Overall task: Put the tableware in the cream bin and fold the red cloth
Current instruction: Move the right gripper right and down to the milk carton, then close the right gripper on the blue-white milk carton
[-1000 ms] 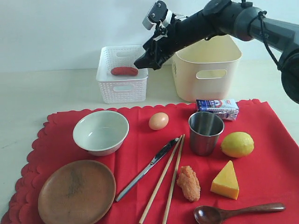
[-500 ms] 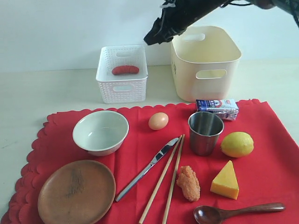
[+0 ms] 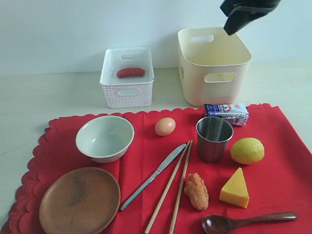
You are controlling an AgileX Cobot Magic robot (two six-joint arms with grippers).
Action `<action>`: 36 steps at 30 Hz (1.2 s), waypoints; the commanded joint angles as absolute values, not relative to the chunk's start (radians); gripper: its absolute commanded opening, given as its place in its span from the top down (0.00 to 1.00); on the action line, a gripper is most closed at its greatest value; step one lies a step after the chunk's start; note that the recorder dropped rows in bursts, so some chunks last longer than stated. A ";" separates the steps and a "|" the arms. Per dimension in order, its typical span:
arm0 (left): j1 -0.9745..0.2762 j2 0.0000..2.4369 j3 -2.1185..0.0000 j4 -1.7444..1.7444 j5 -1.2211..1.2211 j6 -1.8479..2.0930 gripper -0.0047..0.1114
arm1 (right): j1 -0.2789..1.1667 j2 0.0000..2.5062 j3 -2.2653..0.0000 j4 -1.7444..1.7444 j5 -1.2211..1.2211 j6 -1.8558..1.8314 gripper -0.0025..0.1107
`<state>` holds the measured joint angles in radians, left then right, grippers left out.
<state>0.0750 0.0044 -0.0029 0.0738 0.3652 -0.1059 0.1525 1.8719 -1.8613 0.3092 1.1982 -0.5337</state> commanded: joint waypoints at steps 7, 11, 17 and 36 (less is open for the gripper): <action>0.069 0.000 0.000 0.075 0.354 -0.108 0.29 | 0.144 1.764 -1.372 0.076 1.038 -0.526 0.96; 0.069 0.000 0.000 0.075 0.354 -0.108 0.29 | 0.144 1.833 -1.372 0.037 0.975 -0.540 0.86; 0.069 0.000 0.000 0.075 0.354 -0.108 0.29 | 0.144 1.893 -1.379 -0.035 0.826 -0.551 0.86; 0.069 0.000 0.000 0.075 0.354 -0.108 0.29 | 0.144 2.153 -1.605 0.178 0.887 -1.026 0.28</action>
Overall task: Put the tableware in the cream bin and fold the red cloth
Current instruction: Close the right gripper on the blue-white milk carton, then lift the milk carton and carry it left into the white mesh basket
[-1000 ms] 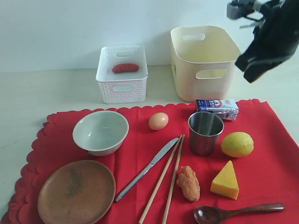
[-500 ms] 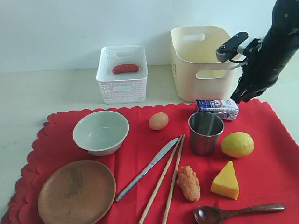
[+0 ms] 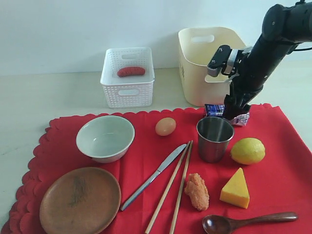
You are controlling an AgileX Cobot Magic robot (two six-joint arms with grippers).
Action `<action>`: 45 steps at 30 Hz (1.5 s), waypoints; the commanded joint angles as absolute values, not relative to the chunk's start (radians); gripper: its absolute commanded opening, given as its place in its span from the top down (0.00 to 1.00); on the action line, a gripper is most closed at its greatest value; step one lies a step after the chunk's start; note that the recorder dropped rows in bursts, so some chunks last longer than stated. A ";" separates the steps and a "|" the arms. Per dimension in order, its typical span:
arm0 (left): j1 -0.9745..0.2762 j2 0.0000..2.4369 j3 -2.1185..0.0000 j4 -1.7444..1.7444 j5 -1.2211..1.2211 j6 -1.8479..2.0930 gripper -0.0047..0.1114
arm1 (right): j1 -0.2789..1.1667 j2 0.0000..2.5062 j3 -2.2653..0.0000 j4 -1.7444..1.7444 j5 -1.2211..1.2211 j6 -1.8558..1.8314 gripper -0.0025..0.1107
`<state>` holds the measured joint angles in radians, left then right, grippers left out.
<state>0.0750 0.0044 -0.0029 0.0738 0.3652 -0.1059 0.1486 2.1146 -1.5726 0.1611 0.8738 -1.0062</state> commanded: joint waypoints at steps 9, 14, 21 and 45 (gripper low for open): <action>0.069 0.000 0.000 0.075 0.354 -0.108 0.29 | 0.144 2.221 -1.635 0.136 0.866 -1.026 0.35; 0.069 0.000 0.000 0.075 0.354 -0.108 0.29 | 0.144 2.217 -1.635 0.093 0.869 -1.023 0.75; 0.069 0.000 0.000 0.075 0.354 -0.108 0.29 | 0.144 2.157 -1.635 0.091 0.923 -1.025 0.98; 0.069 0.000 0.000 0.075 0.354 -0.108 0.29 | 0.161 1.788 -1.635 0.729 0.925 -1.123 0.98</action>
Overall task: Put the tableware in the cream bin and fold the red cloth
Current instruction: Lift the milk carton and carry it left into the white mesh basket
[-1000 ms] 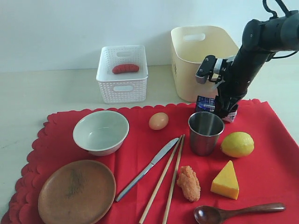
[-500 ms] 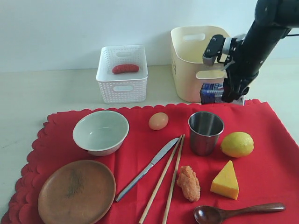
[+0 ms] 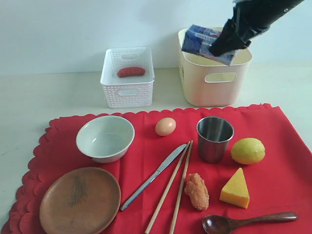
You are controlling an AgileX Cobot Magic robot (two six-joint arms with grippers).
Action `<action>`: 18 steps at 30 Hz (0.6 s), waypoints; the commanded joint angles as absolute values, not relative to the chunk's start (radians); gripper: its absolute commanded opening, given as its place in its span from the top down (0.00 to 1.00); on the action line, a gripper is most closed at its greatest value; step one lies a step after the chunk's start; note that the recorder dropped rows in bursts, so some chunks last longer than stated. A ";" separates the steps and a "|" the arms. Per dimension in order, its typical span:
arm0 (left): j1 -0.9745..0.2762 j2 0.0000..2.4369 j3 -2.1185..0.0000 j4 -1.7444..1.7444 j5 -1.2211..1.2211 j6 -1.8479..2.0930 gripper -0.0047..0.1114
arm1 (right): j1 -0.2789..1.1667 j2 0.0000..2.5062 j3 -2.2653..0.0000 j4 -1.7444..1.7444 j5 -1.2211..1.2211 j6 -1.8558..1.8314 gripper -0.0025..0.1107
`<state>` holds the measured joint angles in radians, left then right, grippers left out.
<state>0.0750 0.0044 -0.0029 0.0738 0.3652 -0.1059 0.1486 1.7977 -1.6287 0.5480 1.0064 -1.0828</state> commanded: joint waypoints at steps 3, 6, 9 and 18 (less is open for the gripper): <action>0.069 0.000 0.000 0.075 0.354 -0.108 0.29 | 0.193 1.815 -1.642 0.763 0.848 -1.123 0.98; 0.069 0.000 0.000 0.075 0.354 -0.108 0.29 | 0.227 1.880 -1.689 0.766 0.833 -1.123 0.98; 0.069 0.000 0.000 0.075 0.354 -0.108 0.29 | 0.257 1.973 -1.769 0.792 0.842 -1.123 0.98; 0.069 0.000 0.000 0.075 0.354 -0.108 0.29 | 0.292 2.244 -2.041 0.814 0.840 -1.158 0.98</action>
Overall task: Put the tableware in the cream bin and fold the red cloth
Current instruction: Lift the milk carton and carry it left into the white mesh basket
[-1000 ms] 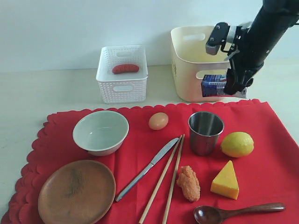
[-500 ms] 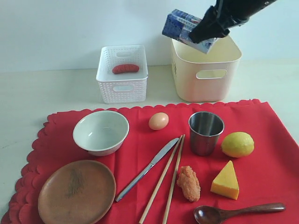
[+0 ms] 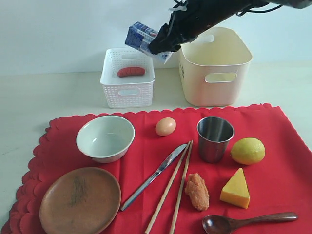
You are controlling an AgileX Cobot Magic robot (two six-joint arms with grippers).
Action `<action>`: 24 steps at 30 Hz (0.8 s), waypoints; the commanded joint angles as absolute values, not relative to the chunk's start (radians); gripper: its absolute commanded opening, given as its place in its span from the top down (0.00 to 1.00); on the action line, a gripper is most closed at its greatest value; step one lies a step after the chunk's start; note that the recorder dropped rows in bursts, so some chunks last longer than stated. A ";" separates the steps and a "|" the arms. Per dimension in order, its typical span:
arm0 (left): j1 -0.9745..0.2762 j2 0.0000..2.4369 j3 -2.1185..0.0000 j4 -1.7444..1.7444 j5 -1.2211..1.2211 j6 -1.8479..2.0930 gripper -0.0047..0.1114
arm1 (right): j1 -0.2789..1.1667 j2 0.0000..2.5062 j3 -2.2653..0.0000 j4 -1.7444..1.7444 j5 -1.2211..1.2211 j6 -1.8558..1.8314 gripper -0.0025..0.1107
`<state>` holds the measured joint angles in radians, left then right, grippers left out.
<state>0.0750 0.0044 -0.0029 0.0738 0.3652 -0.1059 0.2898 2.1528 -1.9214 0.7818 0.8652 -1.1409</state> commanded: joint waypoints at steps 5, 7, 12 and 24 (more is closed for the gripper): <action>0.069 0.000 0.000 0.075 0.354 -0.108 0.29 | 0.292 2.374 -2.189 0.842 0.850 -1.167 0.98; 0.069 0.000 0.000 0.075 0.354 -0.108 0.29 | 0.292 2.419 -2.245 0.883 0.868 -1.192 0.98; 0.069 0.000 0.000 0.075 0.354 -0.108 0.29 | 0.292 2.529 -2.362 0.927 0.871 -1.210 0.98; 0.069 0.000 0.000 0.075 0.354 -0.108 0.29 | 0.283 2.635 -2.440 0.965 0.896 -1.319 0.98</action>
<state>0.0750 0.0044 -0.0029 0.0738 0.3652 -0.1059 0.2907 2.6414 -2.4192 0.9132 0.9080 -1.2863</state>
